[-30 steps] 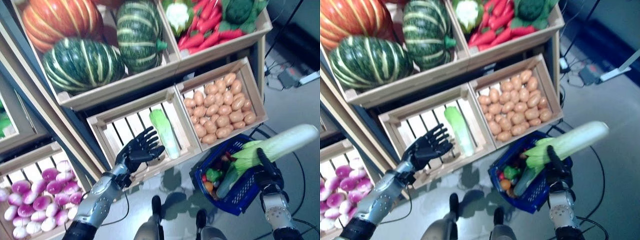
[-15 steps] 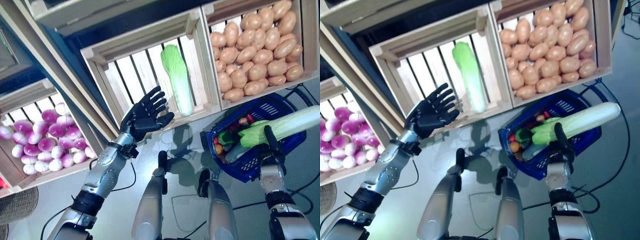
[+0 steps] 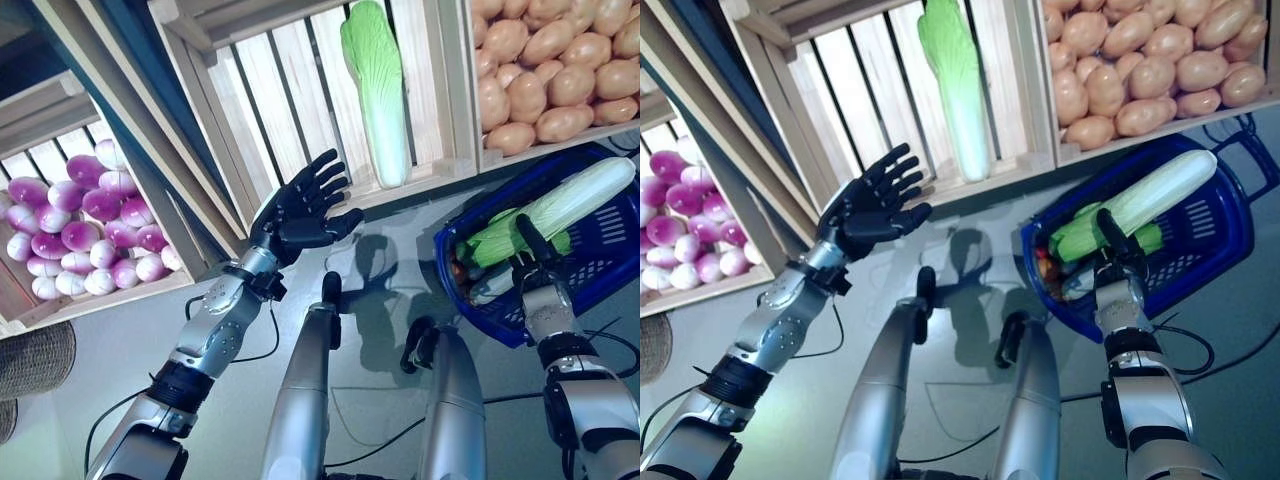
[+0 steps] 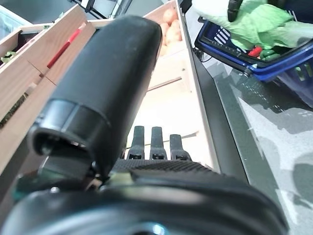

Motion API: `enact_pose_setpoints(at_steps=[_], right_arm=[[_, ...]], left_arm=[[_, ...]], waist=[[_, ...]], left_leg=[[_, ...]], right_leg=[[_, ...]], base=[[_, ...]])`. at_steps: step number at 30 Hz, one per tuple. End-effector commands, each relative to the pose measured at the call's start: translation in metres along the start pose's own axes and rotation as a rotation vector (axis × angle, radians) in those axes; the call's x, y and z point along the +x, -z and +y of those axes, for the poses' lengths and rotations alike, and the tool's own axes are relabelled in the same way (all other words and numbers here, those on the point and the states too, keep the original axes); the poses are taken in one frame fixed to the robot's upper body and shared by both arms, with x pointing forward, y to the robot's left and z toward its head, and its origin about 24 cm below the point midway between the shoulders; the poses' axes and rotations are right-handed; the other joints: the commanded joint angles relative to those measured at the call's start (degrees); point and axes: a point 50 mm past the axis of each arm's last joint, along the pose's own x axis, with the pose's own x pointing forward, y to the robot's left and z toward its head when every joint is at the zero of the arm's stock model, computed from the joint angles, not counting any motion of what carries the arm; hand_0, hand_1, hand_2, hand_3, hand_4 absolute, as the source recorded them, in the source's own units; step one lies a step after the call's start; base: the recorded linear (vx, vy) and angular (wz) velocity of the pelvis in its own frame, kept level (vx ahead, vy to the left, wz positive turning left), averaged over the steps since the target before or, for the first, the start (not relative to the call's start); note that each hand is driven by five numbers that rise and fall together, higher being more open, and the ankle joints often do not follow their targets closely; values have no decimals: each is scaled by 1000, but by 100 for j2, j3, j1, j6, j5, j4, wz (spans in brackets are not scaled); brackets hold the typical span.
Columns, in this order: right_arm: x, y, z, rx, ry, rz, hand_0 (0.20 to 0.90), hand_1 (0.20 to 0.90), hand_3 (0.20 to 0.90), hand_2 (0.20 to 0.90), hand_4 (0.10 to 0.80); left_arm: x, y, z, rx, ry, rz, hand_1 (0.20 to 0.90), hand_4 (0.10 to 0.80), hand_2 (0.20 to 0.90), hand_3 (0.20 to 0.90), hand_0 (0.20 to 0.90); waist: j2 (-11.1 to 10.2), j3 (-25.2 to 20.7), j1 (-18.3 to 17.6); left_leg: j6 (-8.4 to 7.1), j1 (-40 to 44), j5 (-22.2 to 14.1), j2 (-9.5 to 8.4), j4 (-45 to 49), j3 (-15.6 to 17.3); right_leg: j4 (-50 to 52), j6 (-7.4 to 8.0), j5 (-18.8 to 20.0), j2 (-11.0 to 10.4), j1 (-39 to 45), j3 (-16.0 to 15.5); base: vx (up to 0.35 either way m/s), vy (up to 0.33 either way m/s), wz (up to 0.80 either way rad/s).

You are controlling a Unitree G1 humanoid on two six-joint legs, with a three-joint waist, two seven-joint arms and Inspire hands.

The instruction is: Put vegetables into the basket

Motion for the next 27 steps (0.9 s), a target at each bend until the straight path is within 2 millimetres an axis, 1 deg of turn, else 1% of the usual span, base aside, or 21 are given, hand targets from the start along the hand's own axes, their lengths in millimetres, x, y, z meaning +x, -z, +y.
enact_pose_setpoints(at_steps=[1, 4, 5, 6, 9, 14, 17, 19, 21, 22, 23, 24, 25, 26, 27], right_arm=[[2, -37, 6, 121, 91, -95, 300, 300, 300, 300, 400], [3, -32, 4, 202, 144, -43, 300, 300, 300, 300, 400], [3, -28, 5, 230, 147, -17, 653, 653, 653, 653, 635], [3, -25, 4, 233, 148, 6, 900, 900, 900, 900, 800], [2, -20, 7, 238, 189, 41, 900, 900, 900, 900, 800], [2, -17, -1, 261, 266, 50, 900, 900, 900, 900, 800], [2, -18, -2, 234, 279, 43, 900, 900, 900, 900, 800], [1, -18, -2, 178, 314, 26, 900, 900, 900, 900, 800], [-1, -21, -6, 45, 369, -28, 900, 900, 900, 900, 800], [-3, -24, -10, -117, 459, -79, 900, 900, 900, 900, 800], [-4, -31, -14, -239, 526, -123, 900, 900, 900, 900, 800], [-5, -36, -21, -295, 590, -145, 900, 900, 900, 900, 800], [-6, -41, -27, -366, 641, -174, 900, 900, 900, 900, 800], [-6, -45, -33, -399, 680, -187, 900, 900, 900, 900, 800], [-6, -48, -38, -423, 701, -194, 900, 900, 900, 900, 800]], left_arm=[[12, -49, -25, -71, 97, -287, 900, 800, 900, 900, 900], [11, -47, -29, -63, 104, -286, 900, 800, 900, 900, 900], [11, -47, -31, -57, 110, -290, 900, 800, 900, 900, 900], [10, -48, -32, -50, 114, -297, 900, 800, 900, 900, 900], [9, -50, -33, -37, 99, -306, 900, 800, 900, 900, 900], [9, -56, -35, -10, 97, -319, 900, 800, 900, 900, 900], [8, -56, -35, 11, 92, -318, 900, 800, 900, 900, 900], [6, -57, -34, 38, 83, -320, 900, 800, 900, 900, 900], [5, -61, -34, 132, 60, -343, 900, 800, 900, 900, 900], [3, -69, -35, 323, 50, -394, 900, 800, 900, 900, 900], [3, -78, -37, 438, 27, -429, 900, 800, 900, 900, 900], [1, -86, -37, 556, -12, -466, 900, 800, 900, 900, 900], [0, -95, -37, 711, -49, -513, 900, 800, 900, 900, 900], [-1, -108, -34, 873, -81, -554, 900, 800, 900, 900, 900], [-2, -116, -33, 991, -113, -587, 900, 800, 900, 900, 900]], waist=[[288, -11, -44], [337, -11, -21], [351, -11, -18], [369, -11, -9], [399, -11, -12], [410, -11, -14], [411, -11, -11], [411, -11, -7], [411, -11, -19], [409, -11, -20], [408, -11, -12], [410, -11, 0], [413, -11, 6], [414, -11, 9], [415, -11, 10]], left_leg=[[333, 92, -1756, -87, 1380, 121], [357, -73, -1813, -125, 1582, 134], [352, -115, -1823, -149, 1636, 130], [356, -149, -1818, -166, 1658, 132], [354, -278, -1796, -174, 1783, 149], [367, -381, -1762, -221, 1871, 158], [368, -406, -1733, -232, 1932, 154], [350, -422, -1697, -230, 1973, 150], [343, -433, -1681, -220, 1987, 148], [350, -433, -1674, -209, 1976, 145], [348, -438, -1647, -193, 1974, 153], [352, -418, -1638, -190, 1957, 155], [347, -384, -1638, -197, 1945, 144], [340, -356, -1637, -189, 1966, 131], [339, -352, -1643, -179, 1998, 125]], right_leg=[[-126, -65, 726, 100, -153, 251], [81, -76, 693, 84, -333, 289], [122, -72, 692, 84, -372, 307], [157, -69, 698, 81, -410, 310], [254, -63, 745, 95, -545, 344], [314, -57, 819, 136, -660, 380], [361, -68, 844, 145, -675, 377], [391, -71, 870, 158, -683, 385], [394, -66, 882, 174, -688, 393], [376, -66, 895, 171, -684, 388], [351, -75, 922, 176, -677, 376], [328, -78, 933, 179, -658, 366], [314, -70, 935, 188, -626, 360], [311, -63, 941, 198, -594, 356], [315, -66, 940, 204, -582, 356]], base=[[7, 65, 5], [18, 48, -2], [33, 47, 0], [34, 42, 4], [28, 37, 2], [0, 0, 0], [12, 1, 0], [35, -1, -1], [0, 0, 0], [0, 0, 0], [17, -30, 2], [28, -36, 2], [46, -33, 2], [47, -29, 1], [45, -25, -1]])
